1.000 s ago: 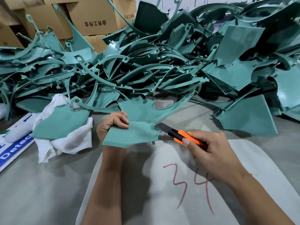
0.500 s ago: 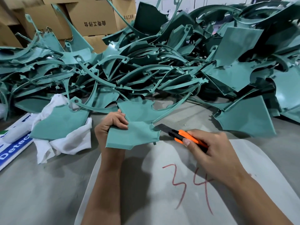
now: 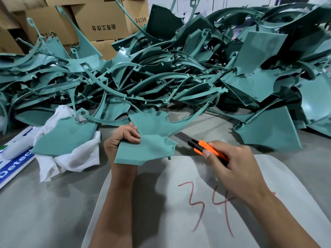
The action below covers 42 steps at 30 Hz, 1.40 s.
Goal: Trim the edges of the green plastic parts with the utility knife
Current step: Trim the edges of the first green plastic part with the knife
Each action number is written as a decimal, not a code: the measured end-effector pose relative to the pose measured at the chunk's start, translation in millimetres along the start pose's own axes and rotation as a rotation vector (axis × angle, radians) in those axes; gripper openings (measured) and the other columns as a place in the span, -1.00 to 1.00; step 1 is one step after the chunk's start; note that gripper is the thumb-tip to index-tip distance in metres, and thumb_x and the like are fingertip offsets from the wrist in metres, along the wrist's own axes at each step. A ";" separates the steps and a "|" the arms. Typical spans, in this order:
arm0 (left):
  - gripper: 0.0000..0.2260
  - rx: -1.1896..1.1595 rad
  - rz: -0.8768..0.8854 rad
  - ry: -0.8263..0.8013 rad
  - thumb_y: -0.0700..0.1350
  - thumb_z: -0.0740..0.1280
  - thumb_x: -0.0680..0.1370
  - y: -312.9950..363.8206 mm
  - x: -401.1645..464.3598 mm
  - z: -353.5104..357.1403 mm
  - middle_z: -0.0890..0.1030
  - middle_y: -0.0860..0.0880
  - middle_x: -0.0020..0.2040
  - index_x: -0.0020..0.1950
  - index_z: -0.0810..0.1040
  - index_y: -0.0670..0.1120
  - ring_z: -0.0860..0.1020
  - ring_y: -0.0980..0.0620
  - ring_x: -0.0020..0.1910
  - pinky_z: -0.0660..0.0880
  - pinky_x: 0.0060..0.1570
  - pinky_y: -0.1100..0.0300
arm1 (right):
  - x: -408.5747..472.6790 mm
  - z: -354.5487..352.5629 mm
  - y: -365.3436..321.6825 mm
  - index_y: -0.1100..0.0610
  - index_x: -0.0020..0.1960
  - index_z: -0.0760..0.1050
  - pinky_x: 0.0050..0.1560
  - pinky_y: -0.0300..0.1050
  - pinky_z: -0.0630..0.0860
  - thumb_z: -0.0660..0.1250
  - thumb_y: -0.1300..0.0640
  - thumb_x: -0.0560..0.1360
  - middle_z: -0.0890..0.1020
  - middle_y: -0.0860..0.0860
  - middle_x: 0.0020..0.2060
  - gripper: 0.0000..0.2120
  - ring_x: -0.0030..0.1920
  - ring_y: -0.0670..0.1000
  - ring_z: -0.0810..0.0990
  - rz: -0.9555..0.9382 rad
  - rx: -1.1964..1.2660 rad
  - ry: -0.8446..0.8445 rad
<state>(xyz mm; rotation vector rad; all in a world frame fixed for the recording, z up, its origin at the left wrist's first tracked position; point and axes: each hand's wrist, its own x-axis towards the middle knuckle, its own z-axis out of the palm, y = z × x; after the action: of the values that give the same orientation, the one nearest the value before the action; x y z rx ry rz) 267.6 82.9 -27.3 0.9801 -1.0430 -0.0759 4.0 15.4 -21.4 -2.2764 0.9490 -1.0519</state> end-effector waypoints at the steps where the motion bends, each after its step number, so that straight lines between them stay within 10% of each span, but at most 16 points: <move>1: -0.90 0.003 -0.008 0.011 -0.21 0.29 0.41 2.1 -0.1 1.7 0.55 -0.07 -0.27 -0.17 0.54 -0.25 0.47 -0.10 -0.17 0.43 0.20 0.08 | -0.5 0.8 -0.6 -0.05 -0.15 0.61 -0.44 -0.03 0.35 0.31 -0.08 0.59 0.49 -0.06 -0.48 -0.80 -0.45 0.03 0.43 -0.002 -0.006 -0.014; 9: -0.78 0.005 -0.128 0.072 -0.41 0.25 0.30 6.8 -1.2 10.1 0.52 -0.17 -0.15 -0.09 0.52 -0.44 0.47 -0.10 -0.18 0.37 0.18 -0.04 | -0.6 0.1 -3.2 0.01 -0.05 0.64 -0.43 0.03 0.39 0.34 0.00 0.63 0.47 -0.13 -0.45 -0.85 -0.45 -0.03 0.43 -0.096 0.034 0.062; 16: -0.58 -0.114 -0.295 0.258 -0.67 0.14 0.41 -13.3 -6.6 11.9 0.59 0.02 -0.35 -0.25 0.50 -0.17 0.51 -0.13 -0.14 0.41 0.16 -0.06 | -4.2 12.4 -16.3 0.02 -0.02 0.62 -0.34 0.07 0.43 0.31 -0.04 0.63 0.50 -0.13 -0.38 -0.82 -0.37 -0.01 0.44 -0.186 0.035 -0.009; 31: -0.92 0.084 -0.072 0.247 -0.18 0.28 0.29 7.3 -16.3 32.3 0.55 -0.11 -0.28 -0.25 0.53 -0.11 0.50 -0.14 -0.20 0.44 0.15 -0.33 | -12.5 29.2 -32.0 0.05 0.06 0.61 -0.35 -0.06 0.43 0.32 0.02 0.66 0.53 -0.14 -0.28 -0.86 -0.34 -0.05 0.44 -0.290 -0.007 0.141; 42: -0.63 0.067 -0.229 0.409 -0.39 0.23 0.30 3.5 -15.1 36.1 0.57 0.07 -0.37 -0.45 0.56 0.08 0.54 -0.07 -0.20 0.51 0.19 -0.20 | -14.7 28.0 -29.4 0.00 -0.08 0.50 -0.43 -0.06 0.34 0.31 -0.01 0.65 0.34 -0.17 -0.40 -0.85 -0.42 -0.05 0.32 -0.195 -0.034 0.150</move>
<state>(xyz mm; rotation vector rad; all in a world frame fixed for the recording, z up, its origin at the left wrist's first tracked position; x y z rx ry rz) 231.0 69.1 -30.2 1.1169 -0.5599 -0.0270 30.8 48.8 -26.5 -2.3826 0.8192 -1.3139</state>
